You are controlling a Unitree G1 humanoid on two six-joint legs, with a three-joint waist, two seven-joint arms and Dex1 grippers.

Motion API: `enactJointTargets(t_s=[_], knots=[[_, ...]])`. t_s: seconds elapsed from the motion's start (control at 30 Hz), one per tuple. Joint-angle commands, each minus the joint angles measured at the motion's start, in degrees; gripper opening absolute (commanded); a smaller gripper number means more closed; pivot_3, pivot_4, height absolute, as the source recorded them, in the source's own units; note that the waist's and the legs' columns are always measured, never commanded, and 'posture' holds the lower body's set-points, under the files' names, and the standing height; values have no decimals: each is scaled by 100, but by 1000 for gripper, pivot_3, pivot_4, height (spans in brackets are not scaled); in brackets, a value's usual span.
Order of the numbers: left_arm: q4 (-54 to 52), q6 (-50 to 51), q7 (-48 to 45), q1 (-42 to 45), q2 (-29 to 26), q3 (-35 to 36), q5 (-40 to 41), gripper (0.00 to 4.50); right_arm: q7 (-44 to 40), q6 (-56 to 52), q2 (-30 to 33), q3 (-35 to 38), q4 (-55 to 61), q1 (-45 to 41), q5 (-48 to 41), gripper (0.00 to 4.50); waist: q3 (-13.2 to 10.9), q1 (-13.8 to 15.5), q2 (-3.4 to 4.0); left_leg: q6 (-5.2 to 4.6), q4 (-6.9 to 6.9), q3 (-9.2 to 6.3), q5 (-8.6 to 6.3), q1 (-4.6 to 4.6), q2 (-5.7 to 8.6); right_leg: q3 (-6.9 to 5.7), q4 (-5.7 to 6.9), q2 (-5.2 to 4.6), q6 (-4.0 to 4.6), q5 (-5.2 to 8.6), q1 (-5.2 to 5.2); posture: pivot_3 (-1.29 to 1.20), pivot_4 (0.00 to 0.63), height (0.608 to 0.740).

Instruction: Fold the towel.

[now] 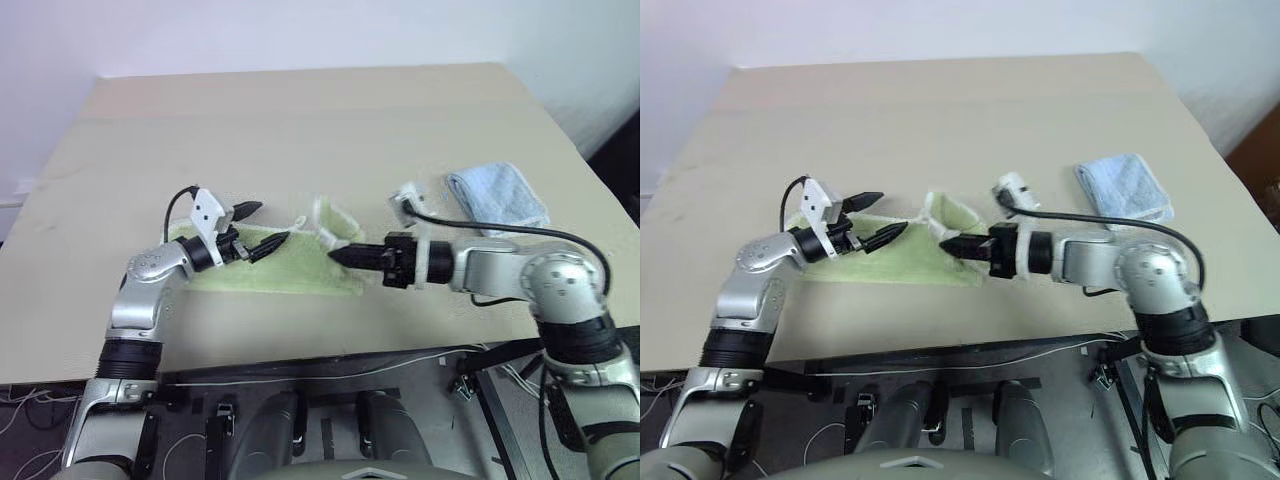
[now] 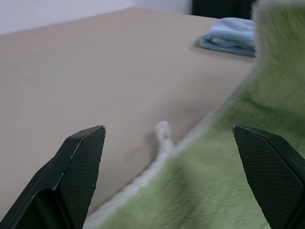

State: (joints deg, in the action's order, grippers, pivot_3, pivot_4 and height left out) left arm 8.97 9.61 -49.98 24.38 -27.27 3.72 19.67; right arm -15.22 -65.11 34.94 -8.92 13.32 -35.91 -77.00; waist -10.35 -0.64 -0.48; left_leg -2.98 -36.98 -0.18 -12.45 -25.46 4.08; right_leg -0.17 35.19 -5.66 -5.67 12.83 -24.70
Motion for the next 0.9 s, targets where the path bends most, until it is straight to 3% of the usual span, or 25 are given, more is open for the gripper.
enactJointTargets(t_s=[0.03, 0.23, 0.9], knots=[[-124, -109, 47, -25, -85, 153, 22, 4500, -623, 42, -99, -520, 12, -410, 926, 32, 0, 8, 0, 1, 0, 0, 0, -1, 0, 0, 0, 0, 0, 0, -3, 0, 150, 740], [-222, -160, 69, -261, -130, 213, 26, 4500, -1311, 242, -466, -1098, -361, -792, 2161, 32, 0, 0, 0, 12, 3, 0, -7, -2, 4, -1, 2, 0, -14, -9, -7, 0, 150, 740], [-178, -307, 16, -474, -203, 302, 42, 4500, -2053, 642, -1595, -1520, -1075, -807, 4183, 32, 1, -12, 2, 17, 8, 0, -8, 0, 9, -2, 11, 4, -17, -12, -35, 0, 150, 740]])
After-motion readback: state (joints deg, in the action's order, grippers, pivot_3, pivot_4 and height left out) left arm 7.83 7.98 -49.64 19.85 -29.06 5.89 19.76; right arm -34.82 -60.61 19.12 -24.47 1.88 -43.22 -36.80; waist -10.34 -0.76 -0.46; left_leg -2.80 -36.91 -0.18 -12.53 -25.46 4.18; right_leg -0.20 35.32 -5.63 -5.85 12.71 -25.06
